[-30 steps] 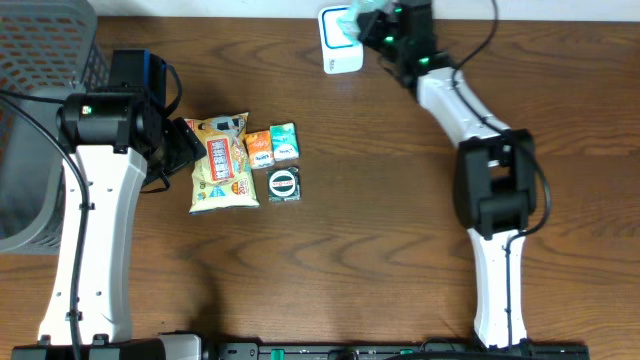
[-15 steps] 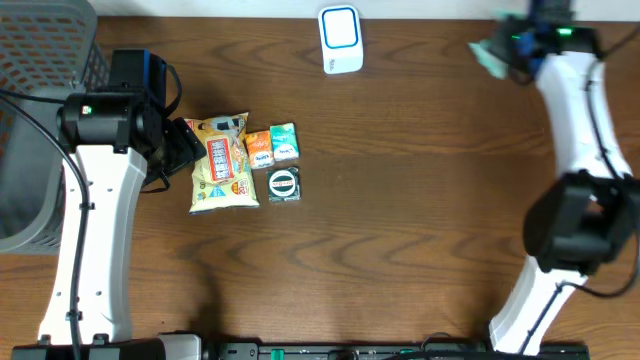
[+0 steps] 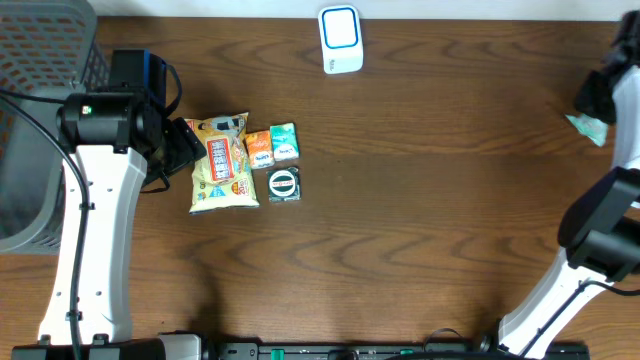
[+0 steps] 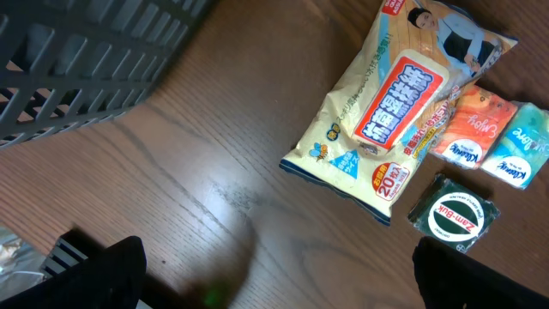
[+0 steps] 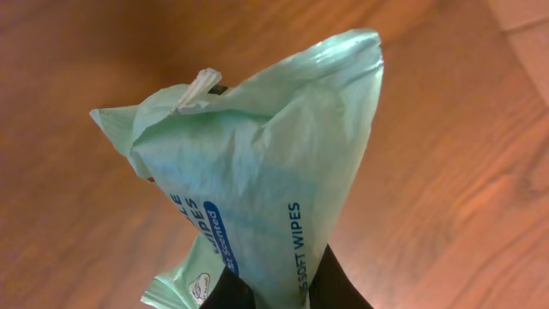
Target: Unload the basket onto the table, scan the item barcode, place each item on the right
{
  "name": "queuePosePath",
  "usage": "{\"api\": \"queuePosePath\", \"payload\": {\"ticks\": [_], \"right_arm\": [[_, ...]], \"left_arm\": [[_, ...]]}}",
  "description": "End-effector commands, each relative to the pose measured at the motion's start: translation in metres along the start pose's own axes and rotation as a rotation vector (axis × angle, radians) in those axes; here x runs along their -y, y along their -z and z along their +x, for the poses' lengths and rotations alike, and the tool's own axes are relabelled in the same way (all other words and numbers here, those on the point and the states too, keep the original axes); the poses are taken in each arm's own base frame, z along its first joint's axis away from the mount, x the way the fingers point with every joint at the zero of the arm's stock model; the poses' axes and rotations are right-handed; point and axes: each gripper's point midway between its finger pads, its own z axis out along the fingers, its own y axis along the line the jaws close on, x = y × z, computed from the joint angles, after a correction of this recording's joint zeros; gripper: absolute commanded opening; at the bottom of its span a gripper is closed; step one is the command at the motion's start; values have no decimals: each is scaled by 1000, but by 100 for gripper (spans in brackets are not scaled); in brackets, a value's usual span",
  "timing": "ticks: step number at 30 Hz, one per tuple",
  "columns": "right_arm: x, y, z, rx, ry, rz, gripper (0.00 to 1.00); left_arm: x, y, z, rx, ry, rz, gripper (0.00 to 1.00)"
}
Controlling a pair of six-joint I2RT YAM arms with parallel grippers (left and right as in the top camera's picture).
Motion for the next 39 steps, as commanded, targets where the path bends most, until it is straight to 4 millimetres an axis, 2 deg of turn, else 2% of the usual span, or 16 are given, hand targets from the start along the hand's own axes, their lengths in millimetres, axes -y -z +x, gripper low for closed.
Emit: {"api": "queuePosePath", "payload": {"ticks": [1,4,6,8,11,18,24,31,39], "right_arm": [[33,-9,-3,-11,-23,53,16],[37,-14,0,-38,-52,-10,45],[28,-15,6,-72,-67,-106,56],[22,-15,9,-90,-76,-168,60],[6,-11,12,-113,-79,-262,61],[-75,29,29,-180,16,-672,60],[-123,57,58,-261,113,-773,54],[-207,101,106,-288,340,-863,58],[-325,154,186,-235,636,-976,58]], "left_arm": [[-3,0,0,2,7,-11,98],[-3,0,0,2,8,-11,98],[-3,0,0,1,8,-11,98],[-3,0,0,2,7,-11,98],[-3,0,0,2,8,-11,98],[-3,0,0,2,8,-11,98],[-3,0,0,1,8,-11,98],[-3,0,0,1,8,-11,98],[-3,0,0,2,8,-11,98]]}}
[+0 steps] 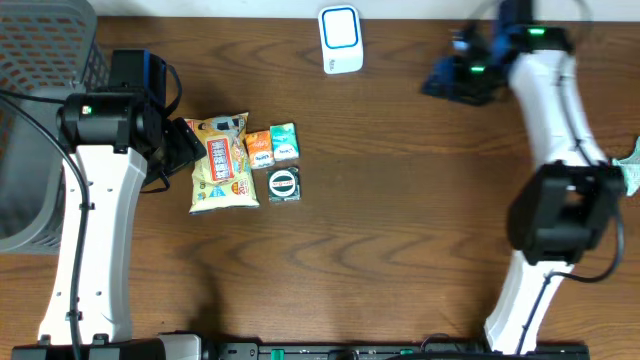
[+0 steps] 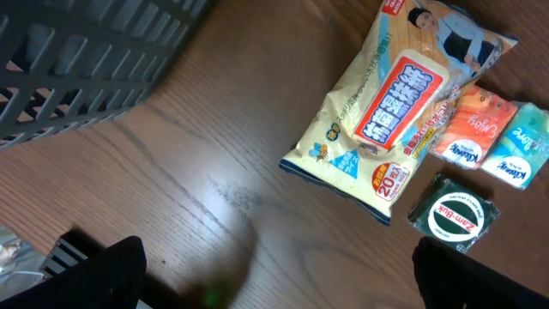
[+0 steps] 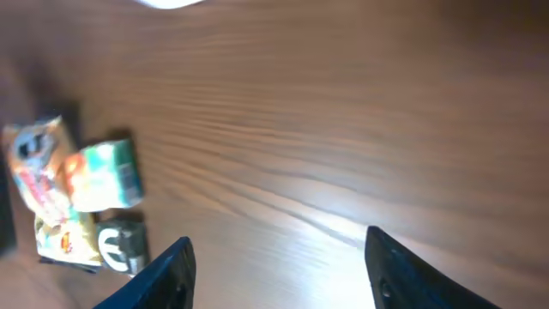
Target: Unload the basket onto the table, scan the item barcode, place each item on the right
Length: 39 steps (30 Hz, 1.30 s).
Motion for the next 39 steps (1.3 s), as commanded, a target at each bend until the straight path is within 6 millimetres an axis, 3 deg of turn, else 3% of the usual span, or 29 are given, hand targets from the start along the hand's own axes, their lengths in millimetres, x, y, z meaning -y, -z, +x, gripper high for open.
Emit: {"api": "queuePosePath", "payload": {"ticks": [1,4,8,10,13,17,20,23,25,28,31,35,39], "right_arm": [[-49,-44,11,-48,91,-56,59],[-92,-79,11,-21,115,-77,62],[-131,-119,13,17,93,-89,63],[-157,-148,22,18,100,-124,61],[-168,-175,37,-5,80,-117,58],[-167,-201,57,-50,70,-88,52],[-166,-214,71,-89,72,-75,44],[-163,-222,83,-123,72,-59,42],[-162,-223,89,-143,68,-48,41],[-151,-223,94,-159,58,6,31],[-127,-214,93,-156,37,116,25],[-80,-183,87,-143,9,340,22],[-33,-125,78,-130,26,582,22]], "left_arm": [[-3,0,0,1,8,-11,98],[-3,0,0,1,8,-11,98],[-3,0,0,1,7,-11,98],[-3,0,0,1,7,-11,97],[-3,0,0,1,8,-11,98],[-3,0,0,1,8,-11,98],[-3,0,0,1,7,-11,98],[-3,0,0,1,7,-11,98],[-3,0,0,1,8,-11,98],[-3,0,0,1,7,-11,98],[-3,0,0,1,7,-11,98],[-3,0,0,1,8,-11,98],[-3,0,0,1,8,-11,98]]}}
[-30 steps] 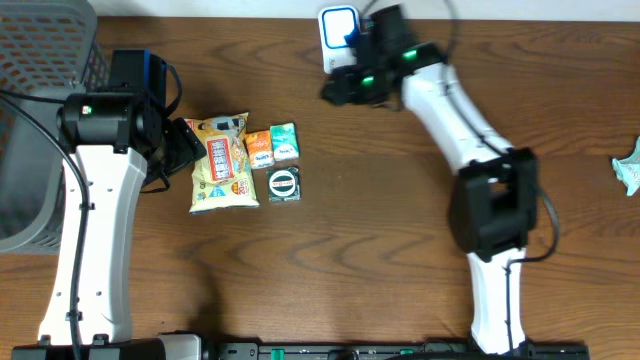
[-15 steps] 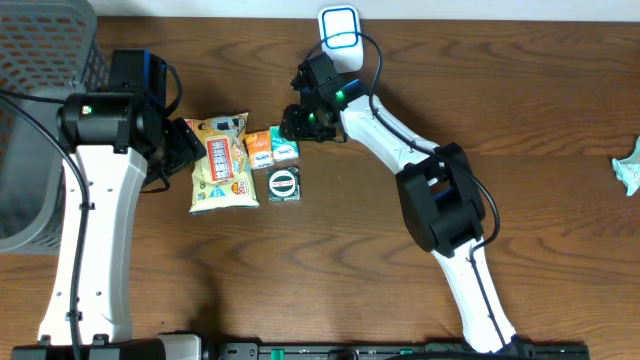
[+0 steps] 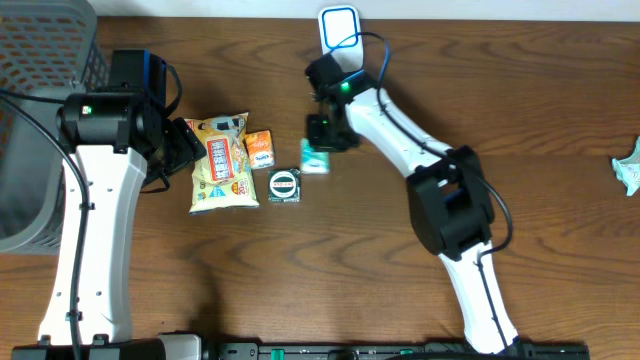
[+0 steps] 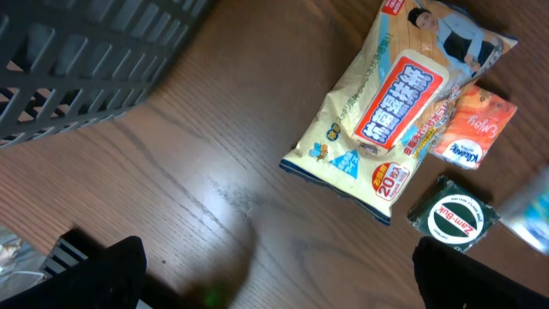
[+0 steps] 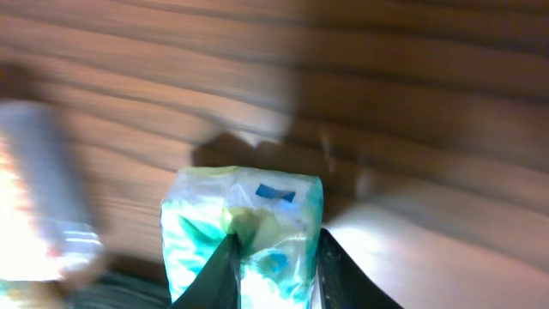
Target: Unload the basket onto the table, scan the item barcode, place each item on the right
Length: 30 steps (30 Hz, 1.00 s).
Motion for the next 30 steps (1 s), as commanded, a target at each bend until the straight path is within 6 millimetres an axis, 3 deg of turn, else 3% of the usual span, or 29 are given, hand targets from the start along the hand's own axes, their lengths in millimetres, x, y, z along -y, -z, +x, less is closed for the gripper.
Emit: {"api": "queuePosePath", "payload": {"ticks": [1,4,8,14,17,20,25,30], "right_arm": [[89,34,-16,90,-32,354,22],[109,65,-13,91,-12,420,25],[101,84,-7,68,28,343,35],[91,82,7,-1,20,261,48],[77,78,14,-46,25,157,56],[68,77,22,-86,48,103,53],[67,71,31,-117,50,118,37],[61,55,31,-95,20,112,36]], "left_arm": [[-3,0,-1,2,8,-11,98],[-3,0,-1,2,8,-11,98],[-3,0,-1,2,8,-11,98],[-3,0,-1,2,8,-11,98],[-3,0,-1,2,8,-11,98],[-3,0,-1,2,8,-11,98],[-3,0,-1,2,8,-10,98],[-3,0,-1,2,8,-11,98]]}}
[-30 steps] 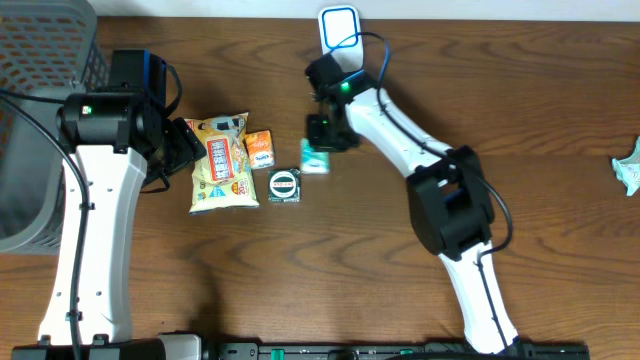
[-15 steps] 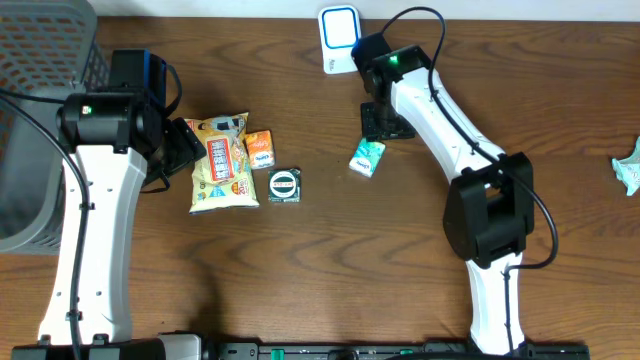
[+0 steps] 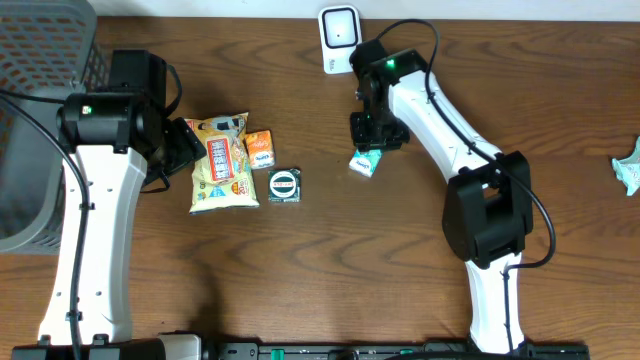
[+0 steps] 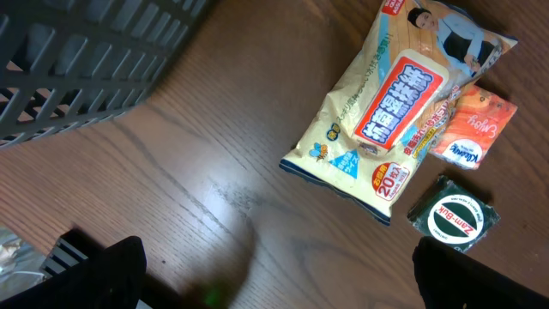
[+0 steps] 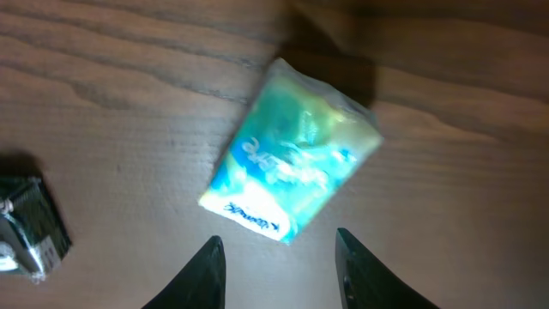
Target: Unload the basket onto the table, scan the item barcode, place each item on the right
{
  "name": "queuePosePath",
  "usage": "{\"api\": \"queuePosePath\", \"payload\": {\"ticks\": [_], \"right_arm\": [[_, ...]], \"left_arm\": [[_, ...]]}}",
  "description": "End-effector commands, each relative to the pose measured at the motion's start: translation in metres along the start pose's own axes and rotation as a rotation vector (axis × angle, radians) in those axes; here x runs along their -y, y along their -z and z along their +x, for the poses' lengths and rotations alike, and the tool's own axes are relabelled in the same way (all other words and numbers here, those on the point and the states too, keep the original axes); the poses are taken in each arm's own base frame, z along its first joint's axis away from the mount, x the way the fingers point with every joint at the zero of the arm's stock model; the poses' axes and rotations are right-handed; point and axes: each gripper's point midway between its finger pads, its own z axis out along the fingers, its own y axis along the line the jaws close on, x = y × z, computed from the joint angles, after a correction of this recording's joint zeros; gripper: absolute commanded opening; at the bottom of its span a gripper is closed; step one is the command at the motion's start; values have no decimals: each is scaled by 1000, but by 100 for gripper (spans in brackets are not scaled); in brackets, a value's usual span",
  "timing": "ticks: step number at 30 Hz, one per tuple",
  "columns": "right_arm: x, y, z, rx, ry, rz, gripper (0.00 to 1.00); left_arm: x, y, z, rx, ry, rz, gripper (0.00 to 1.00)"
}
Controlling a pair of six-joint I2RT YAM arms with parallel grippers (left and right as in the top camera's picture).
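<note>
A small green tissue pack [image 3: 364, 163] lies on the wooden table, in front of the white scanner [image 3: 340, 38] at the far edge. My right gripper [image 3: 376, 135] hangs just above the pack, open, its fingertips [image 5: 211, 273] apart from the pack [image 5: 292, 167]. On the left, my left gripper [image 4: 274, 296] is open with bare wood between its fingers, beside a yellow snack bag [image 4: 390, 112]. An orange tissue pack [image 3: 260, 147] and a square black-green tin [image 3: 284, 184] lie right of the bag.
A grey mesh basket [image 3: 45, 60] stands at the far left. A pale green wipes bag [image 3: 630, 165] lies at the right edge. The tin [image 5: 30, 232] also shows at the left of the right wrist view.
My right gripper was shut on the green tissue pack beside the tin. Now the pack lies further right, below the scanner, and the gripper is open above it. The left arm has not moved.
My right gripper held the green wipes bag at the far right. Then the bag lay at the table's right edge and the gripper was open near the scanner. Then it was shut on the green tissue pack by the tin, and now it has let go further right.
</note>
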Motion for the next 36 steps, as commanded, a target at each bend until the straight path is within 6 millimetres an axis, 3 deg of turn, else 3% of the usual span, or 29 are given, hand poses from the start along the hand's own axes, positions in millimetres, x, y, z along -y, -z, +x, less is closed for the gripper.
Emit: {"api": "queuePosePath", "payload": {"ticks": [1,6,11,16,21,24,31,36], "right_arm": [[-11,-9,4,3,-24,-19,38],[-23,-15,-2,53,5,-5,38],[-18,-6,-6,112,-17,96,44],[-26,9,-7,137,-12,62,50],[-44,12,-3,115,-6,-38,50],[-53,12,2,89,-3,-90,68],[-54,12,-1,95,-41,-95,60],[-47,11,0,108,-120,-43,59]], "left_arm": [[-3,0,-1,2,8,-11,98],[-3,0,-1,2,8,-11,98],[-3,0,0,2,8,-11,98],[-3,0,-1,2,7,-11,98],[-3,0,0,2,7,-11,98],[-3,0,0,2,8,-11,98],[-3,0,-1,2,8,-11,98],[-3,0,-1,2,8,-11,98]]}}
